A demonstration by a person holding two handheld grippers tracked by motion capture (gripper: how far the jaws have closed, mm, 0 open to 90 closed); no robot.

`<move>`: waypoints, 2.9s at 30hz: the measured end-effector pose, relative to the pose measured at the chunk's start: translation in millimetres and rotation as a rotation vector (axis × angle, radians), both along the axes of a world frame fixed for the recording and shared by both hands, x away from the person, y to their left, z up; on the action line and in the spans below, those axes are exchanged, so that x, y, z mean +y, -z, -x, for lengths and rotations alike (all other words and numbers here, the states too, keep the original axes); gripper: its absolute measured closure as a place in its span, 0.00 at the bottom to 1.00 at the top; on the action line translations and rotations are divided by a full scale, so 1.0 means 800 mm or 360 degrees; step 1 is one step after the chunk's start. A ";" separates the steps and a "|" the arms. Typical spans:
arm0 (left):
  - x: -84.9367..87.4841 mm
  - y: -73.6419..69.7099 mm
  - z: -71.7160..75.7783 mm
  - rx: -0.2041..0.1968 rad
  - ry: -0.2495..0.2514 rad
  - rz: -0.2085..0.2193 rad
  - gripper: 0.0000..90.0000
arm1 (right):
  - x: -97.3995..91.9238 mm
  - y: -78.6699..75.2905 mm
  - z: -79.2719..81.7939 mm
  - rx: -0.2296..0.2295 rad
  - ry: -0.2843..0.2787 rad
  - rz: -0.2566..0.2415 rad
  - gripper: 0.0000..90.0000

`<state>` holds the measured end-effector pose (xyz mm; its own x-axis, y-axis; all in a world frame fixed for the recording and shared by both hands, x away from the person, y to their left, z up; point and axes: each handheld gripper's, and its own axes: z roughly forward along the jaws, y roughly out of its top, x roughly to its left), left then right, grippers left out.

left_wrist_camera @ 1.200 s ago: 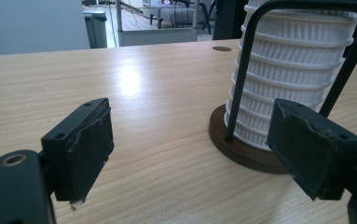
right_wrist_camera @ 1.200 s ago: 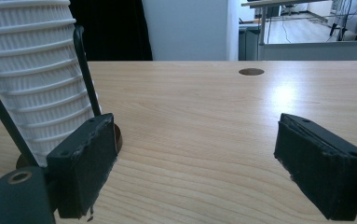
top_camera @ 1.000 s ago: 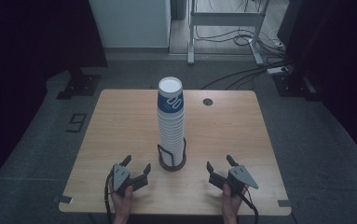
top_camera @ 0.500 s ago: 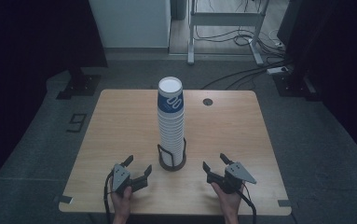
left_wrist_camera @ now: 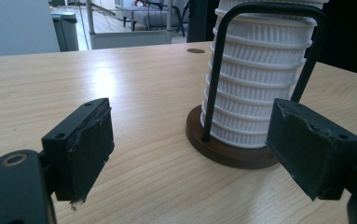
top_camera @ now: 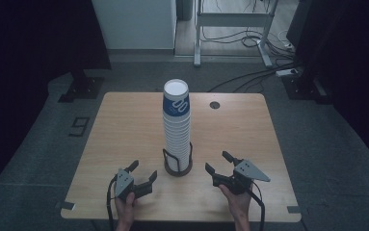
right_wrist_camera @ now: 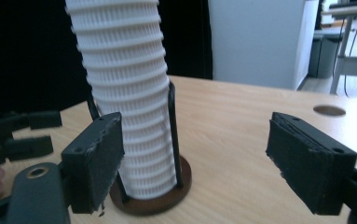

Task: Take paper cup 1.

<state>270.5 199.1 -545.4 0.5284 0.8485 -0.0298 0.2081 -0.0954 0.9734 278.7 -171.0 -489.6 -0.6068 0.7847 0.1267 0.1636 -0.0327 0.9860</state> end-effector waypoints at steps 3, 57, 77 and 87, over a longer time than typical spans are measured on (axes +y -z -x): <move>0.000 0.000 0.000 -0.0002 0.0014 0.0003 0.16 | 0.002 -0.015 -0.001 -0.0032 -0.0035 -0.0021 0.19; 0.001 0.000 0.003 -0.0018 0.0099 -0.0001 0.16 | 0.079 -0.217 -0.051 -0.0316 -0.0335 0.0005 0.14; 0.000 0.001 0.003 -0.0022 0.0101 0.0002 0.16 | 0.110 -0.245 -0.077 -0.0294 -0.0352 0.0022 0.14; 0.000 0.001 0.003 -0.0024 0.0098 0.0005 0.16 | 0.124 -0.236 -0.098 -0.0194 -0.0342 0.0037 0.14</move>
